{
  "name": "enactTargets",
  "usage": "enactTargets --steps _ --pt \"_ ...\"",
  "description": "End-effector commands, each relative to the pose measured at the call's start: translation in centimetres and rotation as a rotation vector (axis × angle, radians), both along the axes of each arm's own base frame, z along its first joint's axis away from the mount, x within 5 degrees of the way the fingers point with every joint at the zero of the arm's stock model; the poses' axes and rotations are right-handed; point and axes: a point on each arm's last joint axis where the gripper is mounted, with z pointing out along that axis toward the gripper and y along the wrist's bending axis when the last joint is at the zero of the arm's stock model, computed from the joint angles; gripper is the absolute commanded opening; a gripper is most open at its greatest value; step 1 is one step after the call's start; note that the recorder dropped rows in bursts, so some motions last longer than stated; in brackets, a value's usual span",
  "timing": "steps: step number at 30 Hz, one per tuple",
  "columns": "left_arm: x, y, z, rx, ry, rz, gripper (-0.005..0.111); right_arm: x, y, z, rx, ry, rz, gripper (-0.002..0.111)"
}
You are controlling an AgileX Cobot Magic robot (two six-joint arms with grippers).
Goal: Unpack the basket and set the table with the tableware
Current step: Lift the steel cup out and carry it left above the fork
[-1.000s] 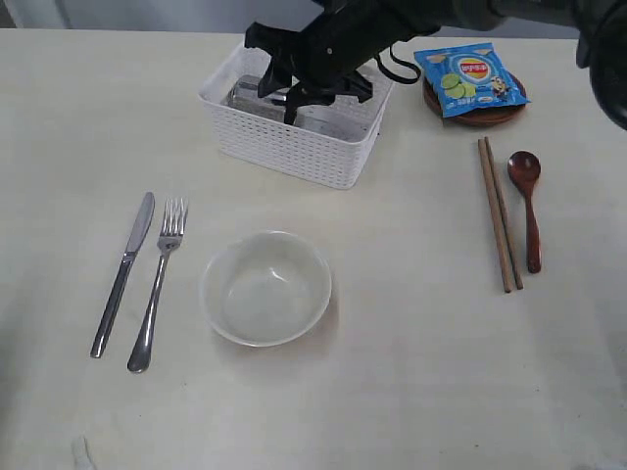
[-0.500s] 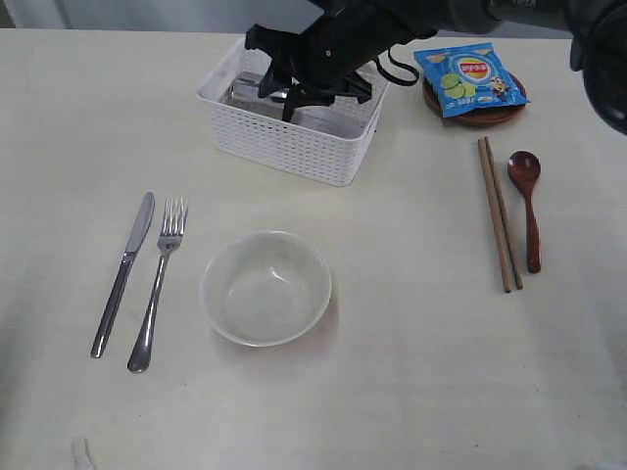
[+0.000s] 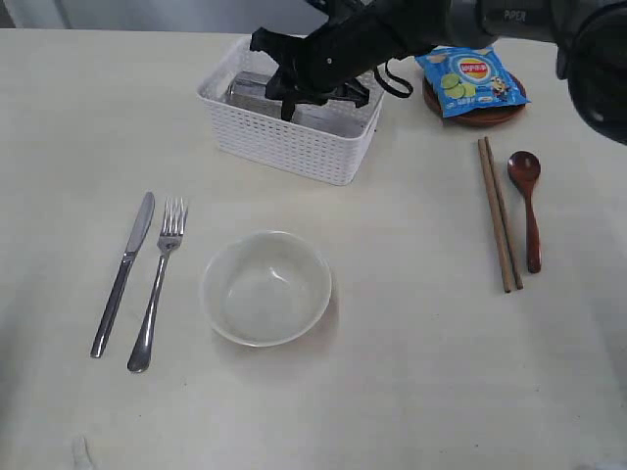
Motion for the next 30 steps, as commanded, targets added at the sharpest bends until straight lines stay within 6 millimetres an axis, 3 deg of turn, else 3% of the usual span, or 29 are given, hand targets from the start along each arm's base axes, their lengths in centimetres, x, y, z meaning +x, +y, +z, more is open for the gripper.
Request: enactTargets --steps 1,8,15,20,25,30 --pt "0.0 0.0 -0.1 -0.004 0.0 -0.005 0.0 0.3 0.0 1.0 0.003 -0.11 0.06 0.0" --pt "0.0 0.0 -0.1 -0.004 0.0 -0.005 0.0 -0.5 -3.8 6.9 -0.325 -0.205 0.109 -0.001" --pt "0.0 0.0 -0.1 -0.004 0.0 -0.005 0.0 -2.1 -5.1 8.9 -0.452 -0.124 0.155 -0.001" --pt "0.0 0.0 -0.1 -0.004 0.0 -0.005 0.0 -2.5 -6.3 8.8 -0.572 -0.06 0.136 -0.001" --pt "0.0 0.0 -0.1 -0.004 0.0 -0.005 0.0 -3.1 -6.6 9.9 -0.589 -0.054 0.148 -0.001" --pt "0.0 0.0 -0.1 -0.004 0.0 -0.005 0.0 -5.4 -3.9 13.6 -0.501 -0.17 0.255 -0.001"
